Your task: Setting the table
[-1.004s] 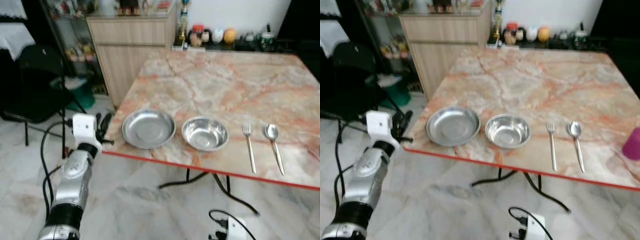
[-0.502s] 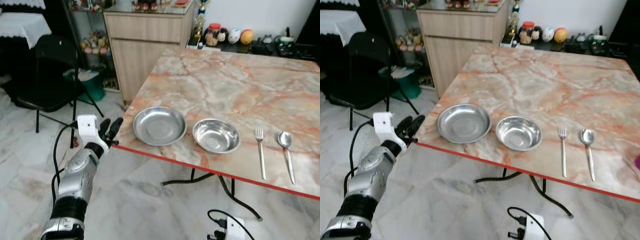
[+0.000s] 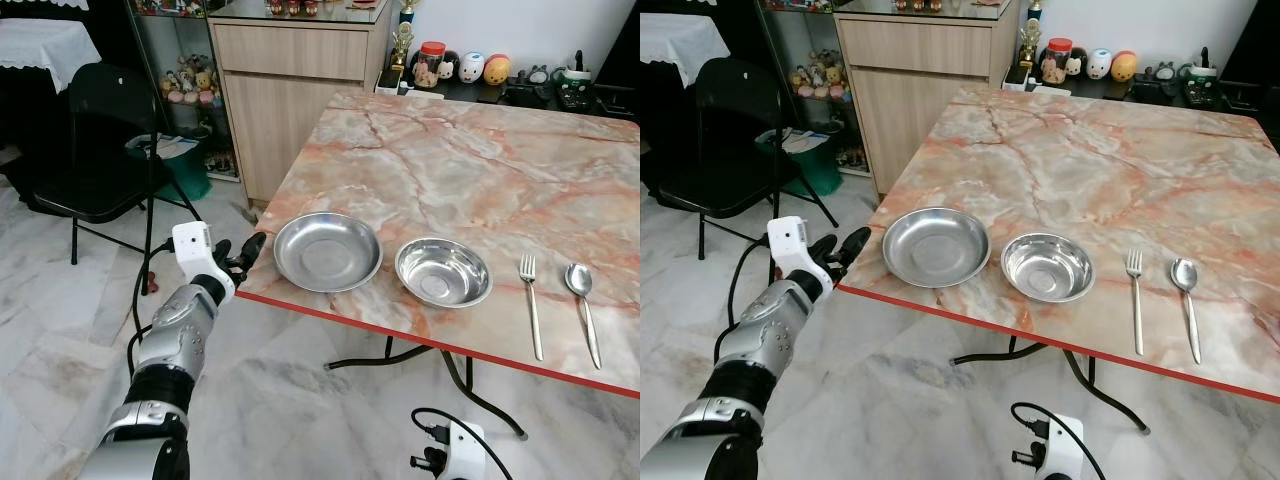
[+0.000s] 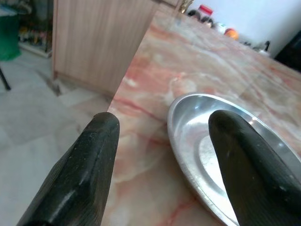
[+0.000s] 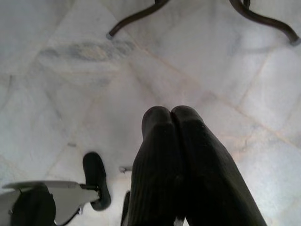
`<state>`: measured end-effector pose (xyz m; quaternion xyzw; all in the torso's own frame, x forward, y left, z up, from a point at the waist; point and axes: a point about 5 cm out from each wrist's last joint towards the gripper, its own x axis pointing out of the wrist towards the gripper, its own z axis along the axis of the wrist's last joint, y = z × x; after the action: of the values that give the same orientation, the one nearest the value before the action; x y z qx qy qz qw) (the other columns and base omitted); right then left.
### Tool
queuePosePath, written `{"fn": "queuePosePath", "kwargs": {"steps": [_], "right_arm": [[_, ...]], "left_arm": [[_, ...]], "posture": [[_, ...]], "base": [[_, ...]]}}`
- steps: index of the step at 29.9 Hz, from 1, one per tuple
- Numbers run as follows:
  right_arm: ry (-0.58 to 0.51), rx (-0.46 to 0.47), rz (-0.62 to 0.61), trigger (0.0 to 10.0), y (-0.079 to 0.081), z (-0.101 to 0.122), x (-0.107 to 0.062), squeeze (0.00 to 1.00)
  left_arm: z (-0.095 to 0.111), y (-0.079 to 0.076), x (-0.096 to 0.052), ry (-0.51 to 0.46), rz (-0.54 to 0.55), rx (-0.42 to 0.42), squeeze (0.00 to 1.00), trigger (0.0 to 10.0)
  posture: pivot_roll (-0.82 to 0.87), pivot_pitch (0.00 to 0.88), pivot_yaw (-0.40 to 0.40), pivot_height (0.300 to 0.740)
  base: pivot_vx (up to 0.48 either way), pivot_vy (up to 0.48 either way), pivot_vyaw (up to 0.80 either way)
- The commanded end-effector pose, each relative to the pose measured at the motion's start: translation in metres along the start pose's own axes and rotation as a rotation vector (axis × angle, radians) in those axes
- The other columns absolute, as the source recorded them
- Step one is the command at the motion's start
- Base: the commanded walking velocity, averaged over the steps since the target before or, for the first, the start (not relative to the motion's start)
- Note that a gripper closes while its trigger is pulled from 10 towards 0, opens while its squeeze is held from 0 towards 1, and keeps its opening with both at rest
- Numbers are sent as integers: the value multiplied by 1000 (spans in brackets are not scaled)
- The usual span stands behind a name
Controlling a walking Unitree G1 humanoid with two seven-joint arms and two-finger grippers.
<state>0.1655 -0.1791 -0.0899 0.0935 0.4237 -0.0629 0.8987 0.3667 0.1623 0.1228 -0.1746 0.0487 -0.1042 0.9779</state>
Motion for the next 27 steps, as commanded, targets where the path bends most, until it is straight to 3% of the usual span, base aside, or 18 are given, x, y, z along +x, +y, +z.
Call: {"fn": "queuePosePath", "kwargs": {"steps": [1,7,9,13,17,20,27], "right_arm": [[-5,-5,0,10000,-1,-1,-1,0],[-12,-3,3,10000,0,-2,-1,0],[-49,5,4,10000,3,8,1,0],[-75,5,0,10000,10,14,3,0],[-79,3,0,10000,10,13,3,0],[-88,-5,-2,10000,5,10,1,0],[-61,-1,-14,10000,-8,0,-4,0]], "left_arm": [[-4,-1,4,31,33,8,0,10000],[-6,-3,9,39,71,-2,0,10000],[-5,3,2,-29,83,128,0,10000],[1,11,-9,-116,92,305,0,10000],[9,21,-16,-195,144,302,0,10000],[12,24,-23,-245,160,373,0,10000],[16,25,-28,-288,177,385,0,10000]], "posture": [[30,0,-15,740],[29,0,-16,740],[18,0,-12,740],[25,0,-15,740],[33,0,-19,740],[33,0,-18,740],[35,0,-20,740]], "base": [[0,0,0],[0,0,0],[0,0,0],[0,0,0],[0,0,-441],[0,0,-627],[0,0,-573]]}}
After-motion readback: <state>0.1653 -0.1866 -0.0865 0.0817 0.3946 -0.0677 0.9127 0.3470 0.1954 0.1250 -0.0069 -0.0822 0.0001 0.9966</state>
